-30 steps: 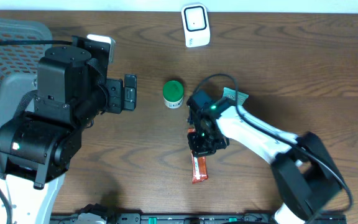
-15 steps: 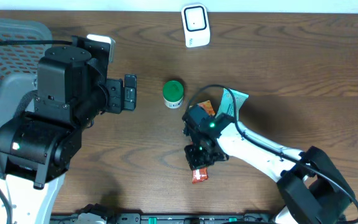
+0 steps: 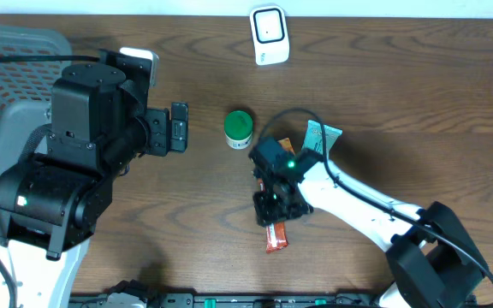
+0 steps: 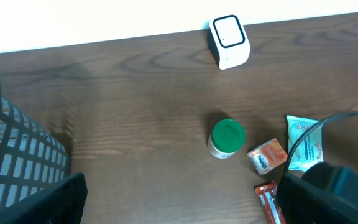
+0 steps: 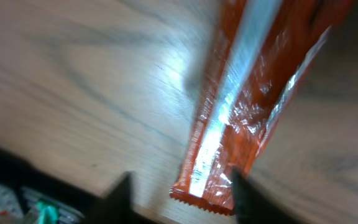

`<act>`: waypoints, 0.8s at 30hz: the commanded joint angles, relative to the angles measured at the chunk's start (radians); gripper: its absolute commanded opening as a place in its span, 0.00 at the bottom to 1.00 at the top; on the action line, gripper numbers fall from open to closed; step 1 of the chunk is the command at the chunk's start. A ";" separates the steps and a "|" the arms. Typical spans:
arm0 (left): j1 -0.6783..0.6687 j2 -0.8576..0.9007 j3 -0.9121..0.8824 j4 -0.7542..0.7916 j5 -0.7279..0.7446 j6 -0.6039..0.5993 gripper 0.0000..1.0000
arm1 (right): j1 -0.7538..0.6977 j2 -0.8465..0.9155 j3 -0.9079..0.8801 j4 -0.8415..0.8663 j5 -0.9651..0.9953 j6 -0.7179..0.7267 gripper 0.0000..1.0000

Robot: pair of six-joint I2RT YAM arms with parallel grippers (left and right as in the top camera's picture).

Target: Scan the item barcode

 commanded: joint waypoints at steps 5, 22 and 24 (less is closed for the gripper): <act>0.005 0.000 -0.005 0.000 -0.013 -0.005 0.98 | -0.064 0.002 0.066 -0.024 -0.047 -0.155 0.75; 0.005 0.000 -0.005 0.000 -0.013 -0.005 0.98 | -0.223 0.082 -0.059 0.146 -0.206 -0.330 0.89; 0.005 0.000 -0.005 0.000 -0.013 -0.005 0.98 | -0.223 0.118 -0.059 0.153 -0.212 -0.329 0.89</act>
